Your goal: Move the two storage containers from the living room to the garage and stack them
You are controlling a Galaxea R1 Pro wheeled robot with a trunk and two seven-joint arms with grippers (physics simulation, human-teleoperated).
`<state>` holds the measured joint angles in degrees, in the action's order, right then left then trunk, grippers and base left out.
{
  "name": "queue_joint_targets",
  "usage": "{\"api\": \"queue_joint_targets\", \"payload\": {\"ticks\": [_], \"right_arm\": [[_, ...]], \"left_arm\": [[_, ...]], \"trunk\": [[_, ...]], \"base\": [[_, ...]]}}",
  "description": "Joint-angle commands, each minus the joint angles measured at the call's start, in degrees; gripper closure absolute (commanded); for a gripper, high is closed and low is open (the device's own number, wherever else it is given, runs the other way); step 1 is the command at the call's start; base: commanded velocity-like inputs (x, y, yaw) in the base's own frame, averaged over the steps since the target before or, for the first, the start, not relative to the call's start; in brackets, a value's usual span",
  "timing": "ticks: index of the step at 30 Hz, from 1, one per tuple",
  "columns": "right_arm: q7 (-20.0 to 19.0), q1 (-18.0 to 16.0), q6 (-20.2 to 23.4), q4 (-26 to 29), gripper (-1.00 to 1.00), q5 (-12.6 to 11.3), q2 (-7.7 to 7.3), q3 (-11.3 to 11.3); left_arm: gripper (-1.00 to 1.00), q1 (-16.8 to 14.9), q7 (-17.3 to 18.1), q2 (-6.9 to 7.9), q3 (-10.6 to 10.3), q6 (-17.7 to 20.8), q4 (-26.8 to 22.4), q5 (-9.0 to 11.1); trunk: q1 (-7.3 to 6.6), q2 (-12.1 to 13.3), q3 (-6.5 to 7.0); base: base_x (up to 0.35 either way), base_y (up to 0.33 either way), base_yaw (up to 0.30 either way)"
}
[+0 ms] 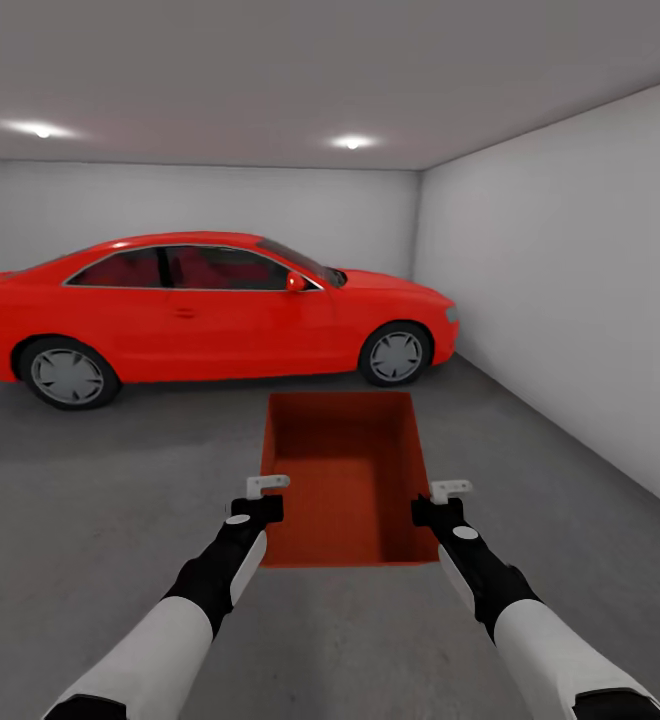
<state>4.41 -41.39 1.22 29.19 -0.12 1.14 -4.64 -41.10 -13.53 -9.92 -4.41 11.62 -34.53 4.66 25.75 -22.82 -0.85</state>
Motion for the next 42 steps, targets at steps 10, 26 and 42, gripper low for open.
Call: {"api": "queue_joint_targets", "payload": {"ticks": [10,26,42], "right_arm": [[0.3,0.0,0.1,-0.1,1.0,-0.1,0.01,-0.1],[0.3,0.0,0.1,-0.1,1.0,-0.1,0.01,-0.1],[0.3,0.0,0.1,-0.1,1.0,-0.1,0.01,-0.1]], "left_arm": [[1.0,0.0,-0.4,0.0,-0.2,0.2,-3.1,0.6],[1.0,0.0,-0.4,-0.01,-0.2,0.2,-3.2,0.6],[1.0,0.0,-0.4,-0.01,-0.2,0.2,-3.2,0.6]], "trunk": [[0.03,-0.1,-0.09],[0.03,-0.1,-0.09],[0.03,-0.1,-0.09]], "base": [[0.0,0.0,-0.283],[0.0,0.0,-0.283],[0.0,0.0,-0.283]]}}
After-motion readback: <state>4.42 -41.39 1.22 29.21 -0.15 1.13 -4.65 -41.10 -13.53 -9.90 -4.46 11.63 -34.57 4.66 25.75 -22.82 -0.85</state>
